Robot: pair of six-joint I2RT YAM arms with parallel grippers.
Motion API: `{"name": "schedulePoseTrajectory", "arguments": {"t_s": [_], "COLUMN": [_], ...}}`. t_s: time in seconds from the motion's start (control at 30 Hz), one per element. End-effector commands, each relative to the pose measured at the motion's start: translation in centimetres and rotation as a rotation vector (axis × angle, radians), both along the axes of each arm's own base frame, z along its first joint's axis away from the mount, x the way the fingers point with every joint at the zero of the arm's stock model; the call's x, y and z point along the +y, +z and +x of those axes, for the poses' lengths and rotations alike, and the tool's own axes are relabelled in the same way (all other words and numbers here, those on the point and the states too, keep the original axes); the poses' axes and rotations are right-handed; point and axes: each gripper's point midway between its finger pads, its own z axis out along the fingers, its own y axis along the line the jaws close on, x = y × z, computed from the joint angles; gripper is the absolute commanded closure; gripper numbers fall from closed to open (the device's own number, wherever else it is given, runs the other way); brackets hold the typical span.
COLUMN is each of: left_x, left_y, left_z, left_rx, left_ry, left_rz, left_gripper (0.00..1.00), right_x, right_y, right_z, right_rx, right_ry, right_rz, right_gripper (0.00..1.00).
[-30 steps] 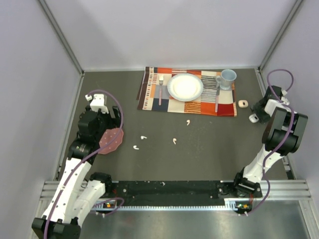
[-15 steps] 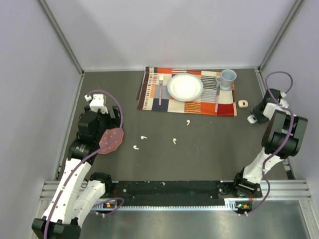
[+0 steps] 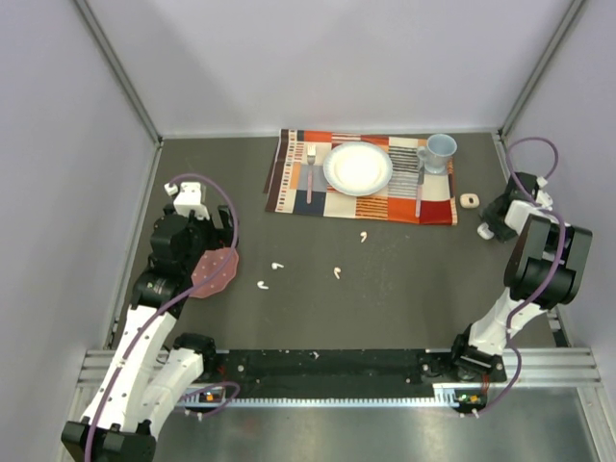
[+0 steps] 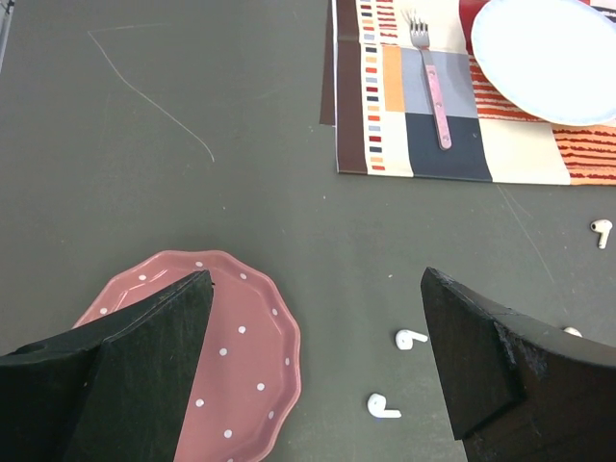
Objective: Insert the wireless bluetooth earbuds into the charging case
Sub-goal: Pick up the charging case from the corner of the board, then pass from the right arm to the left
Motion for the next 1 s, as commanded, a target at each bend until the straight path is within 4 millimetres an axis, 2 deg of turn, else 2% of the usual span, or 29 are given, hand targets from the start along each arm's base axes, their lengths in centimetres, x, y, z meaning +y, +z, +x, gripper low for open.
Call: {"name": "schedulePoseTrajectory", "arguments": {"t_s": [0.0,0.1,0.17,0.23,0.3,0.37,0.43,0.47,0.5,0.53,0.57,0.6,0.63,0.7,0.73,0.8,0.83,0.9,0.93,0.97], "left_x": [-0.4,-0.6,-1.1,-1.1,-1.0,-1.0,-1.1,-1.1,-1.2,-1.2,-1.2,-1.3,-1.3,-1.1,-0.9,-1.0,-1.3,-3.0,-3.8,-4.6], "left_y": [0.3,0.3,0.4,0.5,0.7,1.0,1.3,1.3,1.4,1.7,1.8,2.0,2.4,2.8,3.5,4.7,5.3,6.2,6.0,5.9], "left_z": [0.1,0.0,-0.1,-0.1,-0.2,-0.3,-0.4,-0.4,-0.3,-0.3,-0.2,-0.2,-0.5,-0.5,-0.8,-1.5,-1.9,-3.0,-3.4,-3.7], "left_rx": [-0.008,0.005,0.016,0.019,0.011,-0.003,-0.015,-0.021,-0.029,-0.044,-0.062,-0.075,-0.097,-0.129,-0.157,-0.189,-0.199,-0.193,-0.18,-0.172], "left_ry": [-0.019,-0.036,-0.067,-0.066,-0.065,-0.066,-0.072,-0.075,-0.078,-0.077,-0.075,-0.08,-0.091,-0.073,-0.063,-0.061,-0.068,-0.121,-0.153,-0.187], "left_rz": [-0.005,0.003,0.002,0.003,0.002,0.001,0.0,-0.001,-0.002,-0.009,-0.013,-0.011,-0.009,-0.017,-0.024,-0.068,-0.108,-0.245,-0.293,-0.34], "left_gripper": [0.05,0.02,0.01,0.01,0.01,0.01,0.01,0.01,0.01,0.01,0.01,0.01,0.01,0.01,0.01,0.01,0.01,0.01,0.01,0.01], "right_x": [-0.1,-0.5,-0.5,-0.5,-0.1,0.7,1.5,2.8,3.2,4.4,5.3,6.0,7.1,8.8,10.2,12.3,13.4,15.1,16.2,17.2], "right_y": [0.0,-0.3,-0.5,-0.4,-0.1,0.2,1.6,1.7,3.3,4.1,4.4,6.1,7.0,7.7,9.5,9.9,11.4,11.7,13.4,13.1], "right_z": [-0.1,-0.4,-0.5,-0.6,-0.5,-0.2,0.1,0.1,0.6,0.9,0.6,0.9,0.9,0.5,0.3,-0.7,-1.2,-2.5,-3.1,-3.9], "right_rx": [0.036,0.059,0.07,0.074,0.062,0.043,-0.009,-0.031,-0.095,-0.137,-0.162,-0.223,-0.258,-0.296,-0.353,-0.382,-0.424,-0.448,-0.507,-0.512], "right_ry": [0.031,0.036,0.04,0.049,0.064,0.089,0.103,0.136,0.143,0.179,0.198,0.205,0.24,0.265,0.31,0.348,0.383,0.398,0.435,0.44], "right_rz": [-0.032,-0.051,-0.058,-0.064,-0.058,-0.036,-0.019,0.017,0.022,0.065,0.091,0.101,0.134,0.175,0.204,0.242,0.258,0.306,0.322,0.353], "right_gripper": [0.42,0.46,0.55,0.58,0.6,0.67,0.71,0.73,0.75,0.84,0.85,0.85,0.85,0.87,0.87,0.87,0.87,0.87,0.87,0.88]}}
